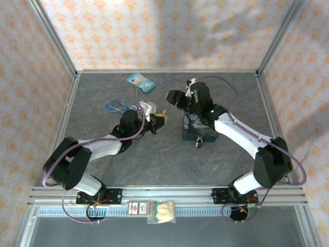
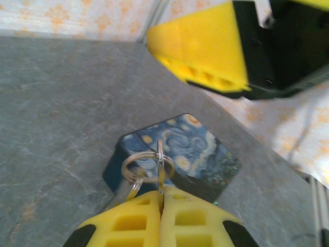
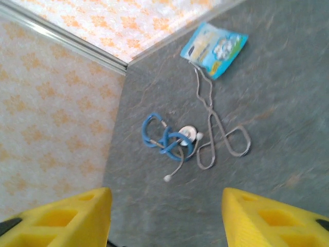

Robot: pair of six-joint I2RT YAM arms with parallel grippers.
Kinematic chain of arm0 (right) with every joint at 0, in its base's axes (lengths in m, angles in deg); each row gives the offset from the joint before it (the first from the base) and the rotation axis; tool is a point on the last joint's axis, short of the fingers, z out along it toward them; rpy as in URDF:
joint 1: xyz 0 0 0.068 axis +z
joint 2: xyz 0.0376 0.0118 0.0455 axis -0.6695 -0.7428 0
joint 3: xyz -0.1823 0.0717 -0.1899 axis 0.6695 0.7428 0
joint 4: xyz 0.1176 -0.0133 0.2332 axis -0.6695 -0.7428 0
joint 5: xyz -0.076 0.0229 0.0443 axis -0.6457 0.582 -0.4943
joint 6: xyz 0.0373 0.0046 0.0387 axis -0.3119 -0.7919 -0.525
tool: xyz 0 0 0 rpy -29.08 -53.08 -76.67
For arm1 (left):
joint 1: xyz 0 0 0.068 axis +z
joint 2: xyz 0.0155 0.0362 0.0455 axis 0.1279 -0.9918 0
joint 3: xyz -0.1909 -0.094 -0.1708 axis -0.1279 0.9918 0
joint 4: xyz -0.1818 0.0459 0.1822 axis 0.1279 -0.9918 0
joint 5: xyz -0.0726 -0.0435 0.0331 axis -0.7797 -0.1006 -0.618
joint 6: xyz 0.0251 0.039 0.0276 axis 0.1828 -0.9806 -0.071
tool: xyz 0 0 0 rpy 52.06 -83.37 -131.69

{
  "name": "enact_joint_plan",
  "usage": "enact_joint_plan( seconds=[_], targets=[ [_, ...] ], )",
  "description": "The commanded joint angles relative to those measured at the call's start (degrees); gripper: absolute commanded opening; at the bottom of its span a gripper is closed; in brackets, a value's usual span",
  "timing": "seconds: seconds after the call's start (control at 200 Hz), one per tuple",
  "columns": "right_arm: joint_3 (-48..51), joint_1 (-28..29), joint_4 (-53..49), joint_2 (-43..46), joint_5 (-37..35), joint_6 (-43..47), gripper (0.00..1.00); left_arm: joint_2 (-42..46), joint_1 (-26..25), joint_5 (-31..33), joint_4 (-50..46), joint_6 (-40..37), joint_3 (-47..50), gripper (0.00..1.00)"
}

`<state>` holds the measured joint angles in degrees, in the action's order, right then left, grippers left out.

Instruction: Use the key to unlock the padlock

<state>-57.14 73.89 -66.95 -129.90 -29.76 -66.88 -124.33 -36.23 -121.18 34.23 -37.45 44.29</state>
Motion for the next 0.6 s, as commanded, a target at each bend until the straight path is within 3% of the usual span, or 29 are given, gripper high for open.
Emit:
enact_joint_plan(
  seconds=[0.0,0.155,0.245,0.4,0.596],
  targets=[
    [0.3,-1.3,-3.3,3.2,6.8,15.8,0.58,2.7,2.0,-9.7,-6.2,2.6,-2.7,0.0],
    [3.1,-1.7,-3.4,4.3,17.6,23.0,0.5,3.2,5.5,-23.6,-7.6,9.3,-4.9,0.0],
    [5.0,-2.0,-1.5,5.2,23.0,24.3,0.45,3.1,6.1,-28.7,-12.4,9.1,-7.3,0.0],
    [7.0,-2.1,1.4,6.0,30.5,26.5,0.4,2.6,5.8,-31.0,-25.2,2.3,-12.0,0.0],
    [6.3,-2.1,0.1,3.9,33.0,29.3,0.35,2.9,5.7,-31.2,-30.6,-1.1,-14.0,0.0]
  ],
)
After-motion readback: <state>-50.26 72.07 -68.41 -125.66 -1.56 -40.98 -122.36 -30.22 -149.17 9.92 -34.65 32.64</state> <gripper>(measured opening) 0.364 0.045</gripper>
